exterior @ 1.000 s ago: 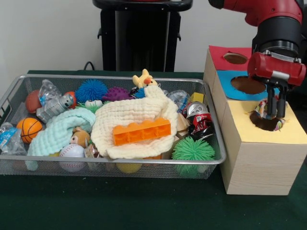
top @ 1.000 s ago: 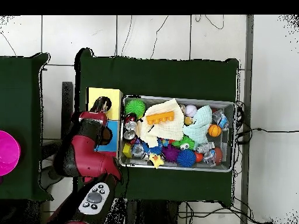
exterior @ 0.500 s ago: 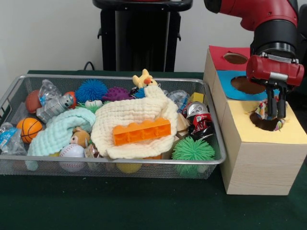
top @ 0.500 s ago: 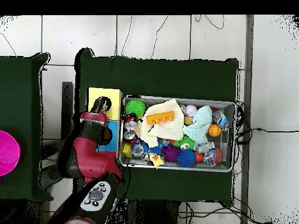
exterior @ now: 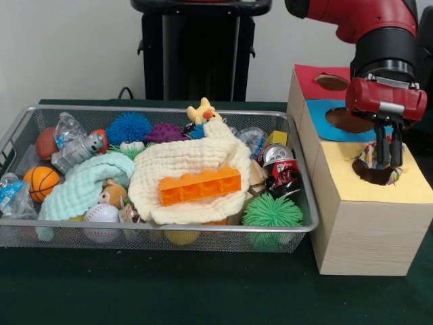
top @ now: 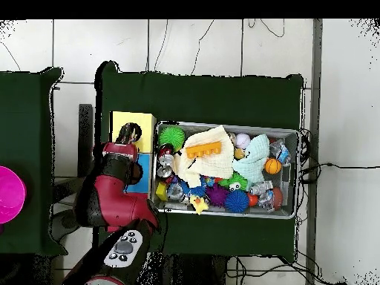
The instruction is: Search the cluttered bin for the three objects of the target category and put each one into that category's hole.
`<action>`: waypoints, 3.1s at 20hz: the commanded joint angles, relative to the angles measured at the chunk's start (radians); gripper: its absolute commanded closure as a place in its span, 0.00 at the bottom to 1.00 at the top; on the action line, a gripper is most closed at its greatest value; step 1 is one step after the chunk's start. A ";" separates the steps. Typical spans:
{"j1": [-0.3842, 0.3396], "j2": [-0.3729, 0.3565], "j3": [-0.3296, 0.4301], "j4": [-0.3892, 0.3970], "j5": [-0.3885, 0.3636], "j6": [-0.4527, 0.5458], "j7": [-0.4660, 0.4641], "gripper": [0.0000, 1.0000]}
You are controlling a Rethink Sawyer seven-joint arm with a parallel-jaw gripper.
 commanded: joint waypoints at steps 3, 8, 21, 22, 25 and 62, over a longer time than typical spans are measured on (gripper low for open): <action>-0.065 0.041 0.110 -0.040 -0.094 -0.009 0.248 1.00; -0.102 0.053 0.129 -0.095 -0.121 0.024 0.229 1.00; -0.115 0.096 0.161 -0.135 -0.087 0.035 0.216 1.00; -0.106 0.095 0.158 -0.129 -0.072 0.035 0.214 1.00; -0.080 0.079 0.145 -0.105 -0.027 0.061 0.198 1.00; -0.108 0.040 0.082 -0.057 -0.181 0.098 0.145 1.00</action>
